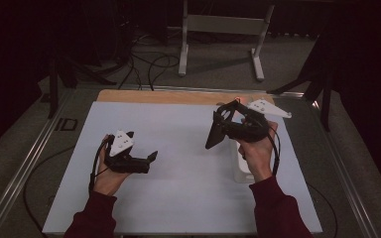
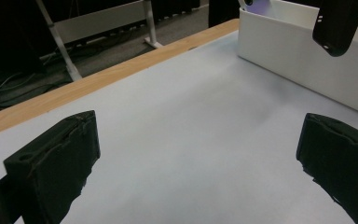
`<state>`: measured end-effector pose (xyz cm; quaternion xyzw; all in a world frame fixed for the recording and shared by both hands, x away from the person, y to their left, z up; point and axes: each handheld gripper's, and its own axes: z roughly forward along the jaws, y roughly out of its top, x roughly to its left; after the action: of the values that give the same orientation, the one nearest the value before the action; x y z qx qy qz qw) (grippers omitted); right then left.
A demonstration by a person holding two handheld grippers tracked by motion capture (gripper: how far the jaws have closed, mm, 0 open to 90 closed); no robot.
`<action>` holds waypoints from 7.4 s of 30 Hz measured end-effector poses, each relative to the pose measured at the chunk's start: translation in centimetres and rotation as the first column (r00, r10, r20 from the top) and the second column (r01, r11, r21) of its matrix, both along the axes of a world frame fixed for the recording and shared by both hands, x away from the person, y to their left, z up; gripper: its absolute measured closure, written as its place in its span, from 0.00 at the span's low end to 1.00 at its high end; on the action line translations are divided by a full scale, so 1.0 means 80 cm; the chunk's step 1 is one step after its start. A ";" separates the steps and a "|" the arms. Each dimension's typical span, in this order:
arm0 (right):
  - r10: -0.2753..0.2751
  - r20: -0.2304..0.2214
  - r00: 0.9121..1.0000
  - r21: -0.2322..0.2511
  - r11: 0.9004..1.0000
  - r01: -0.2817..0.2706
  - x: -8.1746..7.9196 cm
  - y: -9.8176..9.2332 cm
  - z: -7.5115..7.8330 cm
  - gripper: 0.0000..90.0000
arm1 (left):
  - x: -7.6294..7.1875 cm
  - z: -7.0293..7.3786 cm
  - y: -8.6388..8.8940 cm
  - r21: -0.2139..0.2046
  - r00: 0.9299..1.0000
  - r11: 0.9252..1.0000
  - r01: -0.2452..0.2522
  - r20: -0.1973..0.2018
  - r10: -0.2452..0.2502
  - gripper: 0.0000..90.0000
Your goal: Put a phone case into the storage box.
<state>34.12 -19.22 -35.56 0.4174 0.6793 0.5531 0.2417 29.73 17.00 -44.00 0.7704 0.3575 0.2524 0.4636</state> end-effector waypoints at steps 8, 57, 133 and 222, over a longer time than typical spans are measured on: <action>-0.009 0.004 1.000 -0.004 1.000 0.009 0.004 -0.003 0.002 0.16 | -0.006 -0.010 0.016 -0.004 1.000 1.000 -0.022 -0.008 0.022 0.00; -0.099 0.015 0.995 -0.005 0.995 0.099 0.036 -0.013 0.011 0.16 | -0.050 -0.057 0.083 -0.059 0.993 0.991 -0.121 0.008 0.121 0.00; -0.445 -0.038 0.895 -0.135 0.889 0.437 0.119 -0.076 -0.009 0.16 | -0.057 -0.055 0.086 -0.084 0.988 0.985 -0.152 0.020 0.154 0.00; -0.397 -0.096 0.913 -0.212 0.904 0.371 0.118 -0.069 -0.073 0.10 | -0.059 -0.049 0.092 -0.108 0.984 0.979 -0.173 0.032 0.177 0.00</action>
<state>43.59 -24.70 -41.43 0.5553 0.6479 0.3974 0.3374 25.01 24.38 -47.95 0.7053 0.4271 0.2890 0.4865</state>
